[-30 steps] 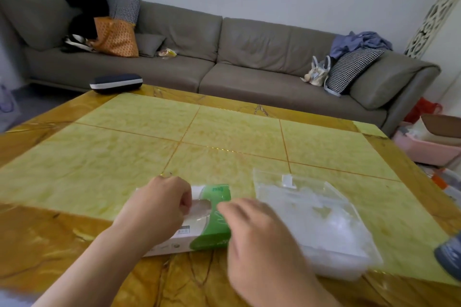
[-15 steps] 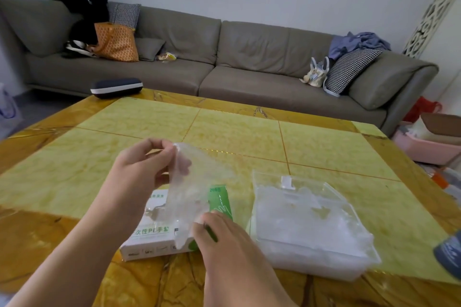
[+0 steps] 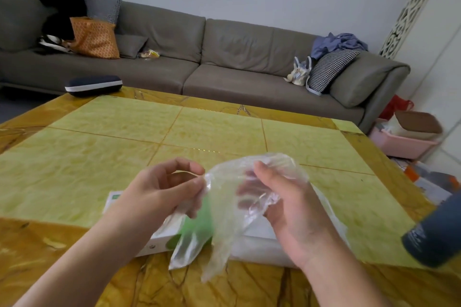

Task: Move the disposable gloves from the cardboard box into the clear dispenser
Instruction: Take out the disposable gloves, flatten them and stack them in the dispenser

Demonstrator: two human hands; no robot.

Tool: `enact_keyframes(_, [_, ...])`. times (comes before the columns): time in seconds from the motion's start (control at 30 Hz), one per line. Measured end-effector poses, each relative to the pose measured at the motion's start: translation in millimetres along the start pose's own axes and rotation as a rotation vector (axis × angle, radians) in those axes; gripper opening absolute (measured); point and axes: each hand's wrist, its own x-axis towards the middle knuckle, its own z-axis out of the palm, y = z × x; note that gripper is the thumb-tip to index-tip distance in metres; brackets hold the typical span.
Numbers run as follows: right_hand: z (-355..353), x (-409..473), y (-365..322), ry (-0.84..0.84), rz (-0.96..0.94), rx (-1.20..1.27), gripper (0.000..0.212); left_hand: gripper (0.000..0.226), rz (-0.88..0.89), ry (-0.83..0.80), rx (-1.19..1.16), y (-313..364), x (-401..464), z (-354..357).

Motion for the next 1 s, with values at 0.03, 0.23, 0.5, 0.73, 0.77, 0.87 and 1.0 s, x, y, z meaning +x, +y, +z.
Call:
enact_keyframes(0.03, [-3,2,0,0.053,-0.027,-0.067,0.015,0.021,0.004,-0.008,0.025,0,0,0])
enact_keyframes(0.23, [-12,3,3,0.059,-0.043,-0.179,0.01,0.041,-0.199,-0.253,0.083,1,0,-7])
enact_keyframes(0.5, [-9,-2,6,-0.187,0.082,-0.304,0.031,0.031,-0.092,-0.041,-0.047,-11,0,19])
enact_keyframes(0.73, [-25,3,3,-0.201,0.042,-0.345,0.014,0.037,0.069,0.145,0.016,-5,6,-4])
enact_keyframes(0.77, [-27,2,1,-0.203,0.045,-0.338,0.014,0.035,0.072,0.15,0.021,-5,6,-5])
enact_keyframes(0.87, [-30,2,-1,-0.192,0.044,-0.362,0.018,0.031,0.073,0.172,0.037,-5,6,-8])
enact_keyframes(1.0, [-36,5,0,-0.158,0.024,-0.413,0.021,0.026,0.085,0.205,0.027,-2,6,-10])
